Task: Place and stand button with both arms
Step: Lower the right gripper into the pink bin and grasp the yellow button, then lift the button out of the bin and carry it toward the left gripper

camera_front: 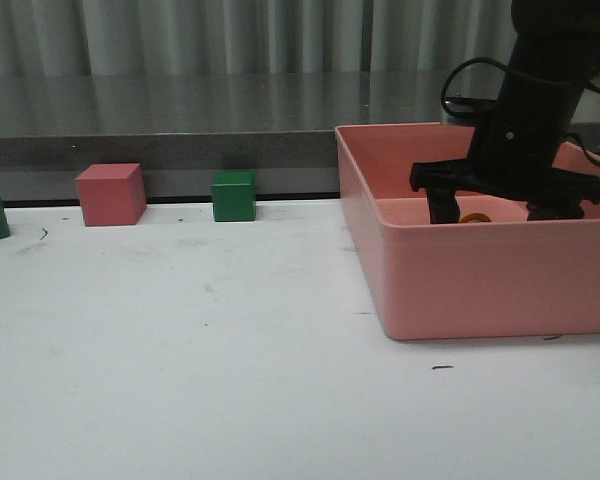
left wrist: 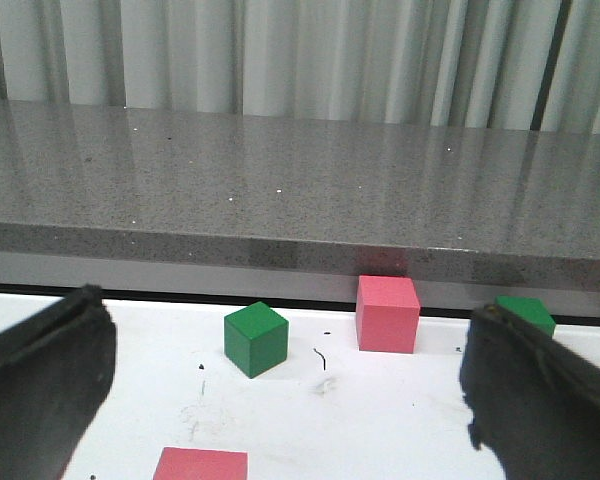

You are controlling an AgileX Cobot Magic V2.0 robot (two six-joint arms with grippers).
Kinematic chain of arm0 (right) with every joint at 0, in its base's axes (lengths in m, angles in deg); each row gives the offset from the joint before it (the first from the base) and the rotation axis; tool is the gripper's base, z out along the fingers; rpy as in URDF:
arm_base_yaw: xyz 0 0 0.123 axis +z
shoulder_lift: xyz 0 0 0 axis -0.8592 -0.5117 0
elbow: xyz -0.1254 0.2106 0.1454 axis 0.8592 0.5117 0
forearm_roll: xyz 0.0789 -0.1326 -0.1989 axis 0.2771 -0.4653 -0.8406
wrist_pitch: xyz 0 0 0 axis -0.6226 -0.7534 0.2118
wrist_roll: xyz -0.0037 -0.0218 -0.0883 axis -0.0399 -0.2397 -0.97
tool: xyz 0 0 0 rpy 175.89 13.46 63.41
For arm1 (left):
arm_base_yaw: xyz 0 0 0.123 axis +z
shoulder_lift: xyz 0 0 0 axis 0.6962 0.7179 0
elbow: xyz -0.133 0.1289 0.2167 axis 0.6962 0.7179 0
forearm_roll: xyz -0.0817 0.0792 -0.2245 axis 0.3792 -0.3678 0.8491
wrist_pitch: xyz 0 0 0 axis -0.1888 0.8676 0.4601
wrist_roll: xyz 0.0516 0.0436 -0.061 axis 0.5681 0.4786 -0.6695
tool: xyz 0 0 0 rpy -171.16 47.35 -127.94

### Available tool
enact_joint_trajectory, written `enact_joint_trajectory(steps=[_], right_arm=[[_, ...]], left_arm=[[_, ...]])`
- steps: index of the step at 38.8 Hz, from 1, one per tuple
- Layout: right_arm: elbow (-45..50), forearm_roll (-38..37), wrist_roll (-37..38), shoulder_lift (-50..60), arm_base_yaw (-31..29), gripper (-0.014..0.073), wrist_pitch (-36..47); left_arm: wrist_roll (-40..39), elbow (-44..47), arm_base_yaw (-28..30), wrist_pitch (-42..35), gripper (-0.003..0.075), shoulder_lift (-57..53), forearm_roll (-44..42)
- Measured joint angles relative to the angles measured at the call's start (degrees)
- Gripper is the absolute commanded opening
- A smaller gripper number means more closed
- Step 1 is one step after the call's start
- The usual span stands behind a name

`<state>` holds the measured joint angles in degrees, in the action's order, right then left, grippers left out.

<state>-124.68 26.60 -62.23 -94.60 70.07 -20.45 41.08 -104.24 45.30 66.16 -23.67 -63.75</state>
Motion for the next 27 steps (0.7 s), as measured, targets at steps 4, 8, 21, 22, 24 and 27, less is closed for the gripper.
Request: enact_joint_trajectory(steps=[4,8,21,22,24,27], right_arm=[[0.0,0.0,0.1,0.0,0.0,0.0482,1.3],[-0.1,0.0,0.1,0.0,0.0,0.037,2.1],[-0.1,0.0,0.1,0.0,0.0,0.0228,2.8],[-0.1,0.0,0.1,0.0,0.0,0.0228,2.8],[-0.1,0.0,0.1,0.0,0.0,0.0228,2.8],[-0.1,0.0,0.1,0.3,0.0,0.0228,2.3]], left_arm=[[0.0,0.0,0.0,0.0,0.0671,0.0,0.0],[0.0,0.0,0.0,0.0,0.0671,0.0,0.0],[0.0,0.0,0.0,0.0,0.0671,0.0,0.0],[0.0,0.0,0.0,0.0,0.0671,0.0,0.0],[0.0,0.0,0.0,0.0,0.0671,0.0,0.0],[0.0,0.0,0.0,0.0,0.0671,0.0,0.0]])
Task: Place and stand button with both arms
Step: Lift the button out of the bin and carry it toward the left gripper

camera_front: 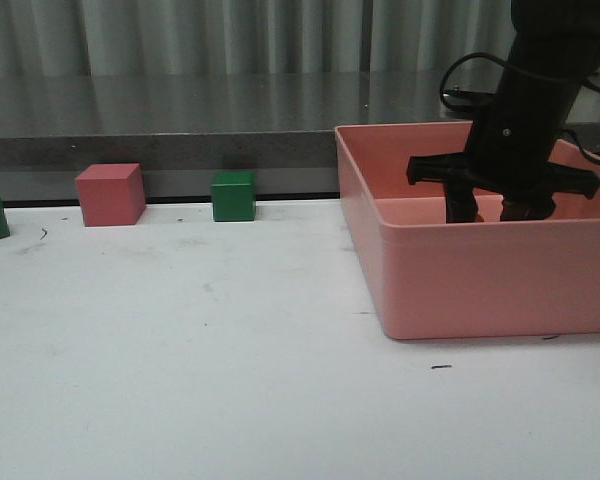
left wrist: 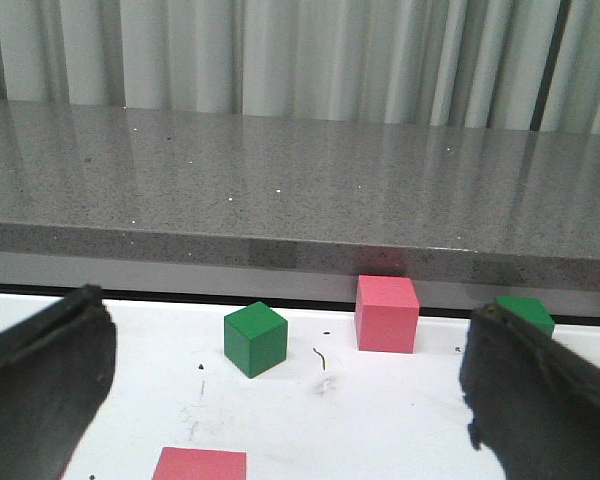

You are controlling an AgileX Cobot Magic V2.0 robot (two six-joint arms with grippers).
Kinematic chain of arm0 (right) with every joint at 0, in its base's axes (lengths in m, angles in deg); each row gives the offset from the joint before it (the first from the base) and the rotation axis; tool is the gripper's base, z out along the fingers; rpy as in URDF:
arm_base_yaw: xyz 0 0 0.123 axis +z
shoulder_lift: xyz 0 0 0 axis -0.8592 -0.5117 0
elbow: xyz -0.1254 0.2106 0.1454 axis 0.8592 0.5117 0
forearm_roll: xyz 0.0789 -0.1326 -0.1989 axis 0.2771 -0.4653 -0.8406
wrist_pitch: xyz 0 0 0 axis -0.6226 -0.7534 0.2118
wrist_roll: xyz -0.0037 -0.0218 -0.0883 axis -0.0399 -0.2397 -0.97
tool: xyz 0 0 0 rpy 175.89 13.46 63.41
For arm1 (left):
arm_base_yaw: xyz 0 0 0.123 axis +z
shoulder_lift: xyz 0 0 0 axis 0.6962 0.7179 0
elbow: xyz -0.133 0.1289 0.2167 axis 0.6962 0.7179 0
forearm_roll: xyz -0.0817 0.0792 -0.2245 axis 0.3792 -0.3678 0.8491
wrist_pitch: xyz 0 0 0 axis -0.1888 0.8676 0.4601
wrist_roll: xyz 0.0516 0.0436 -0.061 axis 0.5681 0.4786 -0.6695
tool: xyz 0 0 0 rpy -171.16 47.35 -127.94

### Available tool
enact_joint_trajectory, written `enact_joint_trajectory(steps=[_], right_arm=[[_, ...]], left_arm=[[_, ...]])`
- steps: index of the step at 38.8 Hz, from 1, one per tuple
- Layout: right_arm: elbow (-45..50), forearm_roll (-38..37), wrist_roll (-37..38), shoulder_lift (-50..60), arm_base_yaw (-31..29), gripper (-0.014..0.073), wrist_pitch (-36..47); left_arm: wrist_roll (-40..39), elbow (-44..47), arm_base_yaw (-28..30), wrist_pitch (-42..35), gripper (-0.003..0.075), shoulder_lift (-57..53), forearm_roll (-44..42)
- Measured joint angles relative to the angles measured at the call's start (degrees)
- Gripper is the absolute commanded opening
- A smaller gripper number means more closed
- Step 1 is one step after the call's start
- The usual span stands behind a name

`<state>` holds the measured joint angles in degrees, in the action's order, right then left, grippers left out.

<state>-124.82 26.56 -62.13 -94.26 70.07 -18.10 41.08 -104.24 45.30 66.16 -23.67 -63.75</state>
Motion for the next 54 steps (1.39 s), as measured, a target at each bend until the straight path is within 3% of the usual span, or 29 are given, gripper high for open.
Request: enact_joint_trajectory(steps=[14,28,37,45,54], right_arm=[[0.0,-0.1,0.0,13.2,1.2,0.0228,-2.0],[-2.5,-0.1,0.0,20.1,13.4,0.0228,-6.8],[-8.8,0.9,0.1,16.3,23.9,0.0228,-8.3],[-19.1,3.5,0.4,6.3,31.8,0.0228,-10.2],[-30.2,4.7,5.8,-5.7,35.1,0.0228,-14.2]], left_arm=[[0.0,0.0,0.0,0.0,0.0671,0.0,0.0],[0.0,0.0,0.0,0.0,0.0671,0.0,0.0],[0.0,0.0,0.0,0.0,0.0671,0.0,0.0],[0.0,0.0,0.0,0.0,0.0671,0.0,0.0],[0.0,0.0,0.0,0.0,0.0671,0.0,0.0]])
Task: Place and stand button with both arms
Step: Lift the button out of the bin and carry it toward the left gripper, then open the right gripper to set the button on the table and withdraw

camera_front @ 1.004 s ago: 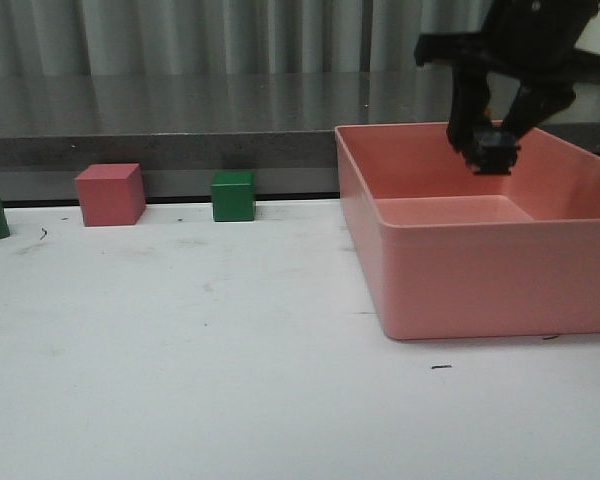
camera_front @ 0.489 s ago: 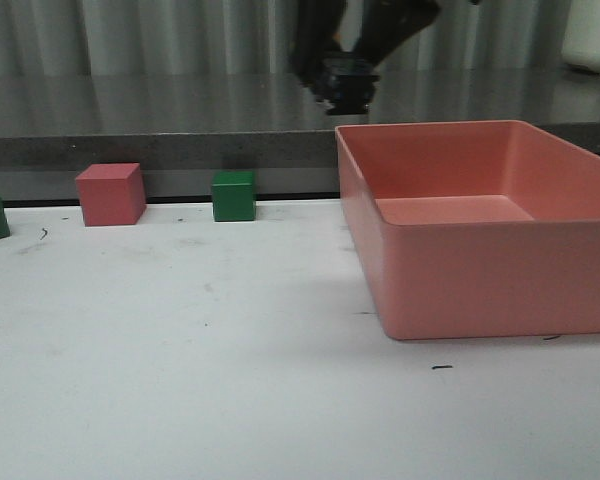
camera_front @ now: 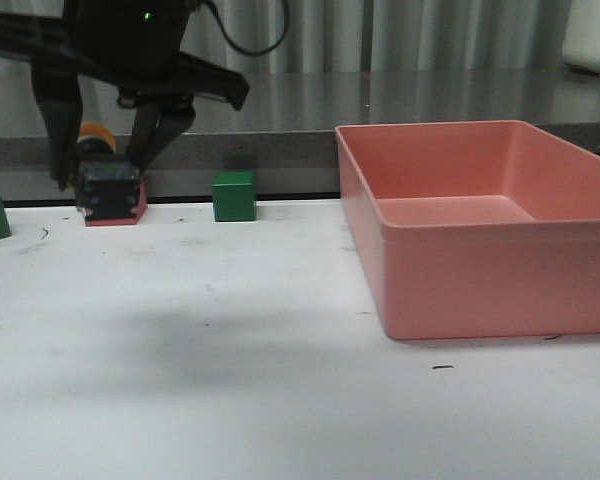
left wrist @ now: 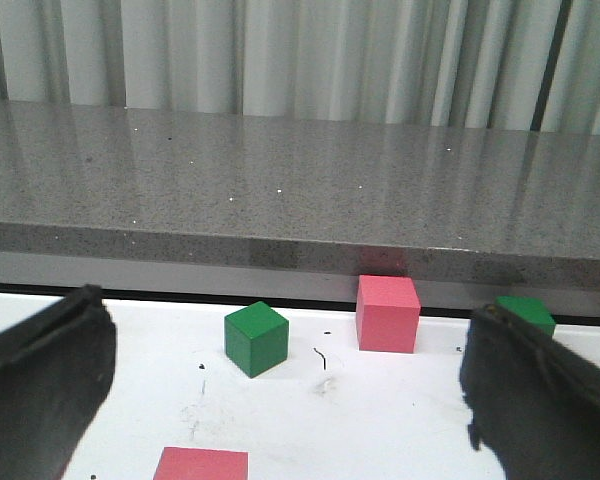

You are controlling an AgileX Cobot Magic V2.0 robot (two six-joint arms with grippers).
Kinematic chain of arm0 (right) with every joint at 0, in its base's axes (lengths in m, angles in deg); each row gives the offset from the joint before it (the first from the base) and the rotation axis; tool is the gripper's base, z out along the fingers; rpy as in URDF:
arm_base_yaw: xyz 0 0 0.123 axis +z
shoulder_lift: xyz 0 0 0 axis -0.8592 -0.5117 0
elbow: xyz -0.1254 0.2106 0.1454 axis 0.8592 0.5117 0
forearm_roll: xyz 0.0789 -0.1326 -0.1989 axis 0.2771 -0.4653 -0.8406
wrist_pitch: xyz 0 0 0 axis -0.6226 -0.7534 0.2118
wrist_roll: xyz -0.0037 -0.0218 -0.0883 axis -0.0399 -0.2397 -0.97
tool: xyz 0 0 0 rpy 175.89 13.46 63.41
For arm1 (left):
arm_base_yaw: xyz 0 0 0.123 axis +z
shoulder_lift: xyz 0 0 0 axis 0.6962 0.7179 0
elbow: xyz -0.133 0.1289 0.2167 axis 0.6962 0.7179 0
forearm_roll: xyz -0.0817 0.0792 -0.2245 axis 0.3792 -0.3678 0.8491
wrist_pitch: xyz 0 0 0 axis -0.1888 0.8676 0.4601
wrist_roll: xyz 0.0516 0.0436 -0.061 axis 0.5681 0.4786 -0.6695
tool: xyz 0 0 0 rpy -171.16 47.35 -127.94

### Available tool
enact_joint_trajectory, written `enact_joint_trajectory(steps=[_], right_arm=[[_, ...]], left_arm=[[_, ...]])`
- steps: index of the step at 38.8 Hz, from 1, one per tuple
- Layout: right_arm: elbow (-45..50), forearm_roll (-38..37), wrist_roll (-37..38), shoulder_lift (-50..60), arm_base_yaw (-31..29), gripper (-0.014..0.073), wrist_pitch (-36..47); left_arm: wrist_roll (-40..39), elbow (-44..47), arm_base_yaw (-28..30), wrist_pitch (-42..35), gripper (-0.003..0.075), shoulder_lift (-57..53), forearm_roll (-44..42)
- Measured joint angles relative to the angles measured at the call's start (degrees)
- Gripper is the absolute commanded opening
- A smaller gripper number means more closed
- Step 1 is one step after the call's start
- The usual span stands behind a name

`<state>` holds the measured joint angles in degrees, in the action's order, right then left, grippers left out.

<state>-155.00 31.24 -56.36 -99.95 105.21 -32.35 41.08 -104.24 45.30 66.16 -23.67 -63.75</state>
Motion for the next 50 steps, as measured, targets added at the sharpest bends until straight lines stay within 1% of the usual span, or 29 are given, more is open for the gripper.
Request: enact_joint_trajectory(steps=[9,18,21,27,29,38,41,43,50], right_arm=[[-0.9,-0.9,6.3,-8.1,-0.3,0.0228,-0.2],[-1.0,-3.1,8.2,-12.3,-0.3,0.0233,0.7],[-1.0,-3.2,8.2,-12.3,-0.3,0.0264,0.9],[-1.1,-3.3,8.3,-12.3,-0.3,0.0389,1.1],[-1.2,-3.3,8.3,-12.3,-0.3,0.0419,1.1],[-6.8,-3.3,8.3,-12.3,-0.3,0.0423,-2.3],[-9.2,-3.3,7.9,-12.1,-0.3,0.0405,-4.2],[-10.5,-3.4,7.6,-11.5,-0.3,0.0365,-5.7],[-13.2,-3.6,5.9,-9.1,-0.3,0.0088,-9.0]], left_arm=[[0.0,0.0,0.0,0.0,0.0671,0.0,0.0],[0.0,0.0,0.0,0.0,0.0671,0.0,0.0],[0.0,0.0,0.0,0.0,0.0671,0.0,0.0],[0.0,0.0,0.0,0.0,0.0671,0.0,0.0],[0.0,0.0,0.0,0.0,0.0671,0.0,0.0],[0.0,0.0,0.0,0.0,0.0671,0.0,0.0],[0.0,0.0,0.0,0.0,0.0671,0.0,0.0],[0.0,0.0,0.0,0.0,0.0671,0.0,0.0],[0.0,0.0,0.0,0.0,0.0671,0.0,0.0]])
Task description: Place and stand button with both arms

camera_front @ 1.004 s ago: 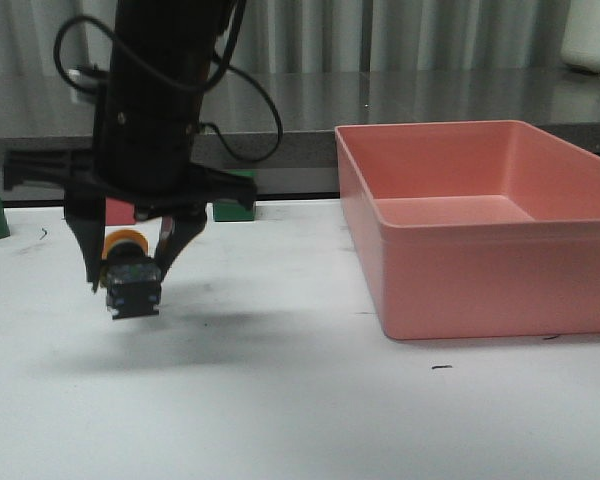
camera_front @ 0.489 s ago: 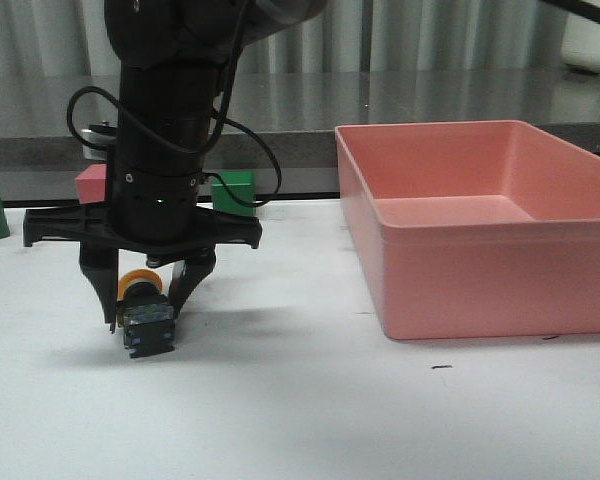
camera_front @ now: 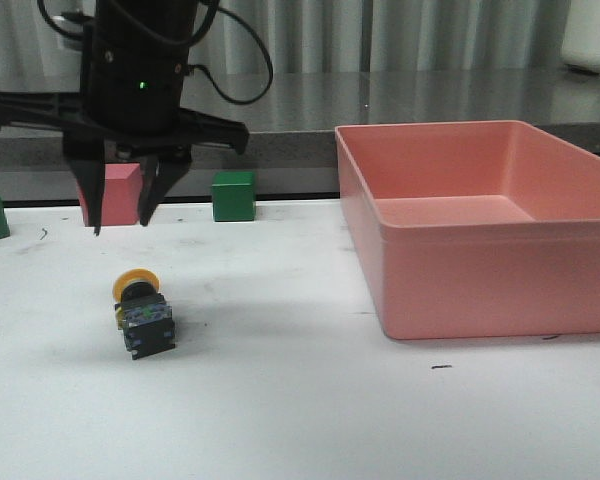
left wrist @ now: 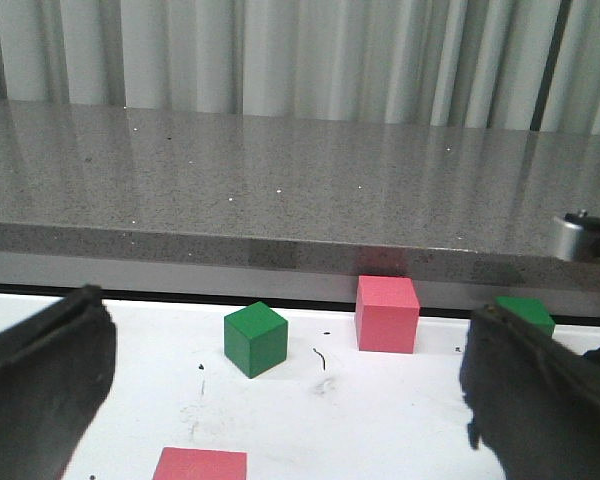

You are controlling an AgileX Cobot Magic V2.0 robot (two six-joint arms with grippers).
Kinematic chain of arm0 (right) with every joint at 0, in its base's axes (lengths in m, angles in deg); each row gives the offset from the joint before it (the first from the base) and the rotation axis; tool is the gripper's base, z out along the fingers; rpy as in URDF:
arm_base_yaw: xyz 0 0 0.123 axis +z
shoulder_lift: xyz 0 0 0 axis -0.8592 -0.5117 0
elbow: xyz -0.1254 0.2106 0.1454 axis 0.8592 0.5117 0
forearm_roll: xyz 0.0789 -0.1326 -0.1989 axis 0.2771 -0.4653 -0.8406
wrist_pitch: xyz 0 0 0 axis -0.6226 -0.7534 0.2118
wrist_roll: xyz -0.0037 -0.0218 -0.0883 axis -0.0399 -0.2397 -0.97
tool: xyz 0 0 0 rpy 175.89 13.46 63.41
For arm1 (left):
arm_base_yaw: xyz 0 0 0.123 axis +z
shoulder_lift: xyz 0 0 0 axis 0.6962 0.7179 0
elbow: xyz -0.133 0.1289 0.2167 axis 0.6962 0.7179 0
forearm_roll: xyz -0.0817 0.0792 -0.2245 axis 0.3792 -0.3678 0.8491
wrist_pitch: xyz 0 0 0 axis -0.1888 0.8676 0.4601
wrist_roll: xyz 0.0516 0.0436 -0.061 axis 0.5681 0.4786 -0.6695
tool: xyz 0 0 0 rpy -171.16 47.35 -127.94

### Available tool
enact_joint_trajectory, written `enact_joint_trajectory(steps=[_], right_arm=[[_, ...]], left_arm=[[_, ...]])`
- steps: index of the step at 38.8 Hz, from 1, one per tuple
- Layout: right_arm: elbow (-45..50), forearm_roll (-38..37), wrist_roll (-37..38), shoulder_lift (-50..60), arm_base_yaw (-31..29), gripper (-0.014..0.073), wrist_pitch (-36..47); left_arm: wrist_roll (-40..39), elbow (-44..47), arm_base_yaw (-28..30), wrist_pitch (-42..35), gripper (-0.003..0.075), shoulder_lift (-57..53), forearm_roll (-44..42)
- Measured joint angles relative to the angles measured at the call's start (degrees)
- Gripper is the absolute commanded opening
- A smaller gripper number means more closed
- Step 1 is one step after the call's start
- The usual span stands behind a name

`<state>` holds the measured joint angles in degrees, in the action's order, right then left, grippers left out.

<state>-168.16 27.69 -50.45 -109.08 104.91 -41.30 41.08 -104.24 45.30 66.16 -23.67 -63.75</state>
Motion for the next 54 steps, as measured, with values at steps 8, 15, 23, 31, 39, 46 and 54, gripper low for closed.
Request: enact_joint_trajectory(steps=[8,15,23,31,39,46,54], right_arm=[[-0.2,-0.2,-0.6,2.5,0.0,-0.0067,-1.4],[-0.2,-1.6,-2.9,5.4,0.0,-0.0069,-5.4],[0.3,-6.0,-6.2,10.4,-1.2,-0.0066,-6.4],[6.2,-5.9,-8.4,19.4,-7.7,-0.0066,-6.4],[18.7,-5.9,-9.5,30.3,-16.7,-0.0066,-6.4],[34.9,-5.9,-10.6,41.1,-27.4,-0.0066,-6.2],[54.1,-5.9,-12.5,53.2,-39.1,-0.0066,0.8]], left_arm=[[0.0,0.0,0.0,0.0,0.0671,0.0,0.0],[0.0,0.0,0.0,0.0,0.0671,0.0,0.0],[0.0,0.0,0.0,0.0,0.0671,0.0,0.0],[0.0,0.0,0.0,0.0,0.0671,0.0,0.0],[0.0,0.0,0.0,0.0,0.0671,0.0,0.0],[0.0,0.0,0.0,0.0,0.0671,0.0,0.0],[0.0,0.0,0.0,0.0,0.0671,0.0,0.0]])
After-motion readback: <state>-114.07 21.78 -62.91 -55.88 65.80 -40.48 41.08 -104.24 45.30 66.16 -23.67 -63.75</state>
